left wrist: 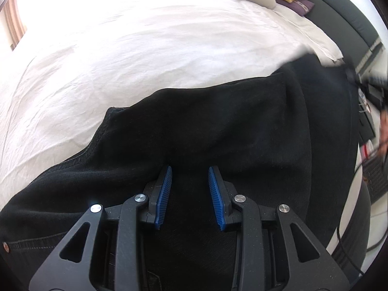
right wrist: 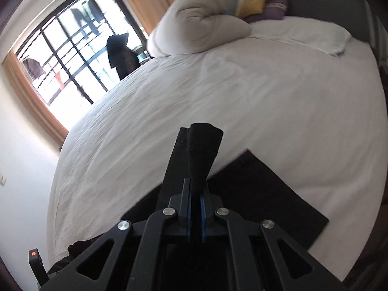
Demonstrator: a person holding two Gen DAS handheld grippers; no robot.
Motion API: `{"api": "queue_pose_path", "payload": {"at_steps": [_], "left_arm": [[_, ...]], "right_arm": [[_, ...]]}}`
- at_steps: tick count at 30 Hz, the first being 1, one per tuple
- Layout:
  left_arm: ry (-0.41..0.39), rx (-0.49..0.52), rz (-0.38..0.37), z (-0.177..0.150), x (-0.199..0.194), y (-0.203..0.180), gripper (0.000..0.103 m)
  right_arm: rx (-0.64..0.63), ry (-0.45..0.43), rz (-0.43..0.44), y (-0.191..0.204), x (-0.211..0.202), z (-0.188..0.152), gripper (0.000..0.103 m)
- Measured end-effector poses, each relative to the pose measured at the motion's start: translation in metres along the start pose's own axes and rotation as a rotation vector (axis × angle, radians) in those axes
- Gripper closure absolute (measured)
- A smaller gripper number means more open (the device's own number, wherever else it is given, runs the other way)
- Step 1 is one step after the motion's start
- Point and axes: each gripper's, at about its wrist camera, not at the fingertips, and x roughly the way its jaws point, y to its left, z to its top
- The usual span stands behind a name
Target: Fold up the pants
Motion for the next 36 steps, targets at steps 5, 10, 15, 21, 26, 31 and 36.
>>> {"api": "queue_pose_path", "payload": {"at_steps": [5, 10, 15, 21, 26, 31, 36], "left_arm": [[0.008, -0.007, 0.04, 0.0, 0.001, -0.009, 0.067], [0.017, -0.01, 0.064, 0.002, 0.002, -0.02, 0.061], [0.015, -0.024, 0.071, 0.0, 0.002, -0.028, 0.054], [0.01, -0.012, 0.082, -0.003, 0.005, -0.043, 0.048], [0.008, -0.016, 0.076, 0.002, 0.007, -0.037, 0.047], [0.002, -0.011, 0.07, 0.0, 0.005, -0.032, 0.045], [-0.001, -0.011, 0.064, -0.001, 0.005, -0.03, 0.044]], "right_arm": [[0.259, 0.042, -0.046, -0.079, 0.004, -0.047, 0.099], [0.304, 0.021, -0.057, -0.092, 0.003, -0.055, 0.099], [0.329, 0.004, -0.051, -0.108, 0.0, -0.053, 0.099], [0.388, 0.078, 0.049, -0.123, 0.008, -0.059, 0.097], [0.551, 0.11, 0.123, -0.141, 0.009, -0.059, 0.082], [0.593, 0.14, 0.121, -0.143, 0.016, -0.055, 0.074], [0.626, 0.146, 0.088, -0.146, 0.02, -0.05, 0.074]]}}
